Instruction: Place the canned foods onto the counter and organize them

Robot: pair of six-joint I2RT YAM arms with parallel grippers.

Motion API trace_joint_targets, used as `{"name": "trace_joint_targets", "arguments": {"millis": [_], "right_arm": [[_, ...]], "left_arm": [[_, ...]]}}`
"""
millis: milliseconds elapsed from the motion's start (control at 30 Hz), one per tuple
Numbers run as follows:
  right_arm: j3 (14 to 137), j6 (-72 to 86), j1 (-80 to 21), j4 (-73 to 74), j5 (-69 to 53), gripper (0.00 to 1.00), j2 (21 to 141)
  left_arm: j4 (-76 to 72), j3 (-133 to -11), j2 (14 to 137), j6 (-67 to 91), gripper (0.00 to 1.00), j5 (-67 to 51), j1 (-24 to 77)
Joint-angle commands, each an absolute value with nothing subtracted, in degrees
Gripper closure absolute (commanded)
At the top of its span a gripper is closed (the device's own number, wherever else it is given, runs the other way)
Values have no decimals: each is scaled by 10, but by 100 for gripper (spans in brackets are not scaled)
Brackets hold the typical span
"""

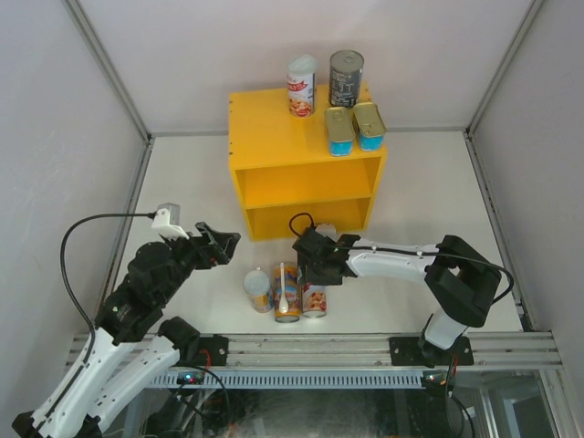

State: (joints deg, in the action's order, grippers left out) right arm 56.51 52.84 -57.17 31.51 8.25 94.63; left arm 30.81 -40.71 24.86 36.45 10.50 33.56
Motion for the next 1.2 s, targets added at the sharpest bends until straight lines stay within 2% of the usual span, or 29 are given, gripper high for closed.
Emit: {"name": "trace_joint_targets", "arguments": {"millis": [0, 167, 233, 400, 800, 1167], "right_arm": [[528, 530, -583, 298, 70, 62, 949], [526, 524, -591, 292, 64, 75, 945], [526, 522, -595, 290, 68, 77, 940], [526, 516, -603, 297, 79, 100, 926], [554, 481, -628, 360, 174, 100, 848], [563, 468, -662, 394, 214, 100, 779]], "left_arm": [[267, -392, 255, 363, 8, 124, 333], [259, -389, 261, 363, 8, 119, 333], [258, -389, 262, 363, 8, 119, 332], [258, -386, 260, 366, 8, 114, 332], [267, -390, 241, 376, 8, 121, 332], [270, -391, 233, 381, 9, 124, 332]]}}
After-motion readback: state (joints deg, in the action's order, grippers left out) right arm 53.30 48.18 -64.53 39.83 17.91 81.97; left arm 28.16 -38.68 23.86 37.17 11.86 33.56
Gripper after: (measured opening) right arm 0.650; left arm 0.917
